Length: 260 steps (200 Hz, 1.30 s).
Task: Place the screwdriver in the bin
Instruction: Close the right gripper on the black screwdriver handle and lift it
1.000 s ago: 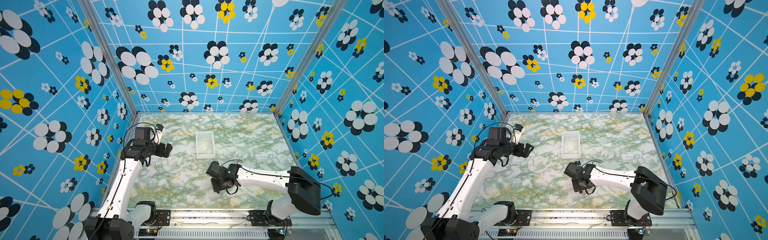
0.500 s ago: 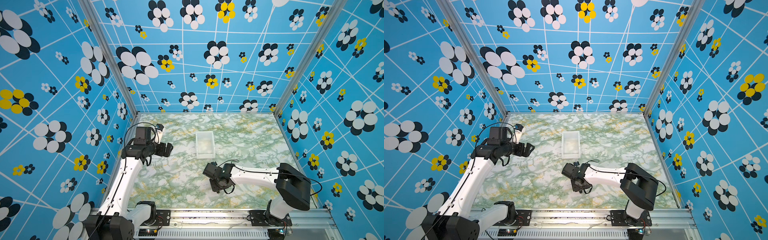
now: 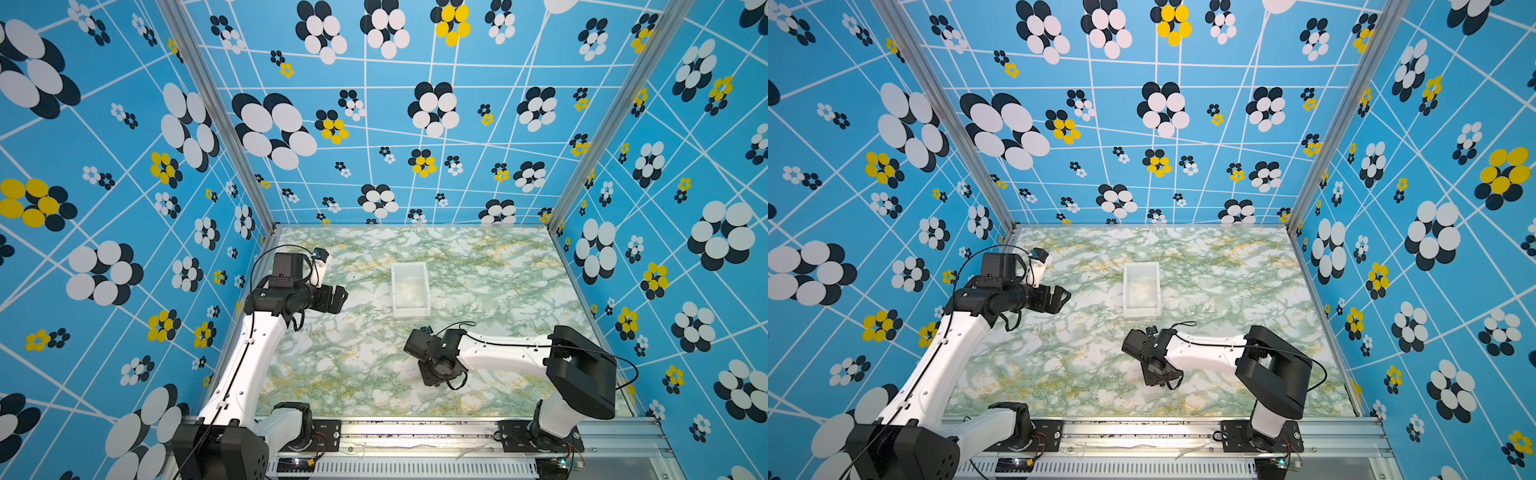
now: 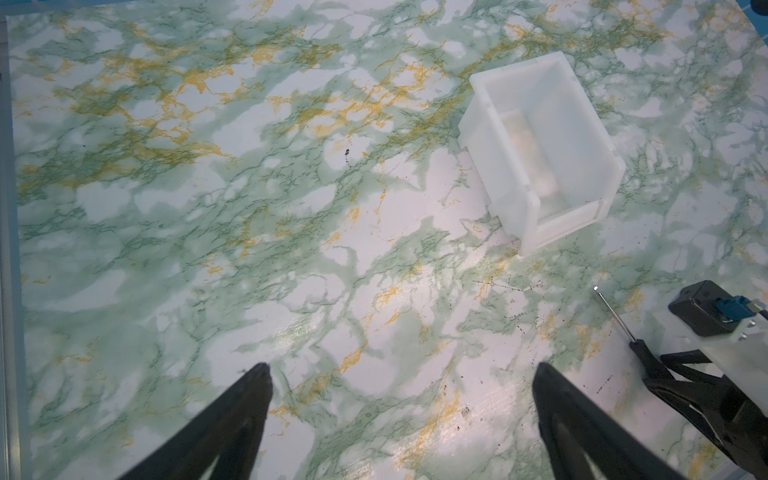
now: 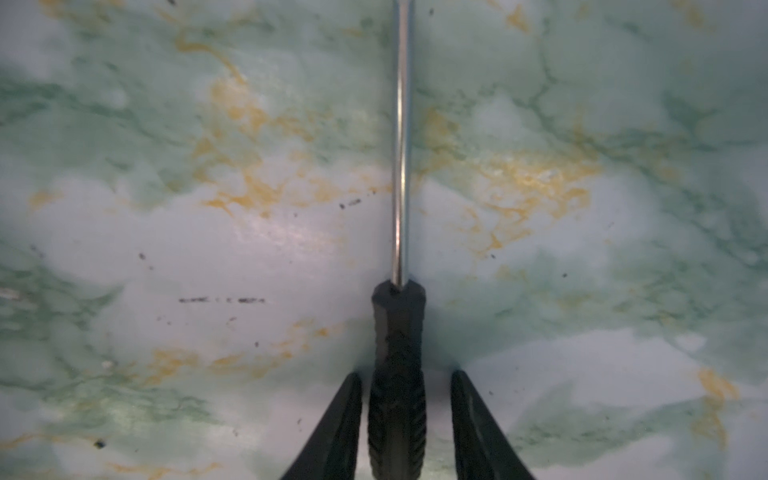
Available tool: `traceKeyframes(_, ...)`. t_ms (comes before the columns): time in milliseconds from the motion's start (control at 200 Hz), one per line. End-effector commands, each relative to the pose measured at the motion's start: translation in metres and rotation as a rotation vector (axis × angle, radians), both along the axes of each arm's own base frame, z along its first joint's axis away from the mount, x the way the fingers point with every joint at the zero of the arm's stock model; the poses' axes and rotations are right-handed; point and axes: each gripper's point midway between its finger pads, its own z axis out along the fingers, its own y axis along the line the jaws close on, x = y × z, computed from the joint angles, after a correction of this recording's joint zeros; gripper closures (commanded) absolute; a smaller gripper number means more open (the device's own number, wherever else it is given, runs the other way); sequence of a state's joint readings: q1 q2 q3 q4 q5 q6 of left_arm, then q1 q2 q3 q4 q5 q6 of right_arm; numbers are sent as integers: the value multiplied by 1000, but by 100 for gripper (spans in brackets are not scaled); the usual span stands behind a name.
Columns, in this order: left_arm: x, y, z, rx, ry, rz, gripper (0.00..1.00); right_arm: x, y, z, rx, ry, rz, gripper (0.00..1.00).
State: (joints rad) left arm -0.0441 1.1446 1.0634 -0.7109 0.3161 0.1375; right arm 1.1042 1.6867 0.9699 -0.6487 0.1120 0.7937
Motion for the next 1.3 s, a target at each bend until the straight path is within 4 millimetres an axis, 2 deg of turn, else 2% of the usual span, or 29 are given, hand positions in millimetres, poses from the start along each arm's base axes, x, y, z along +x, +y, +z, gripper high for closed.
traceKeyframes(0, 3, -6, 4, -24, 1, -11, 1, -8, -1, -5, -33, 33, -2, 62)
traceKeyframes(235, 2, -7, 3, -25, 9, -13, 1, -12, -2, -11, -47, 46, -1, 69)
traceKeyframes(515, 2, -8, 5, -25, 8, -14, 1, -13, -4, -11, -41, 45, -4, 87)
traceKeyframes(915, 5, -4, 10, 17, -14, -28, 1, -1, -8, 23, -25, -41, 2, 87)
traceKeyframes(1294, -21, -33, -13, -31, 126, -163, 1, 14, -26, 44, 12, -94, -69, 88)
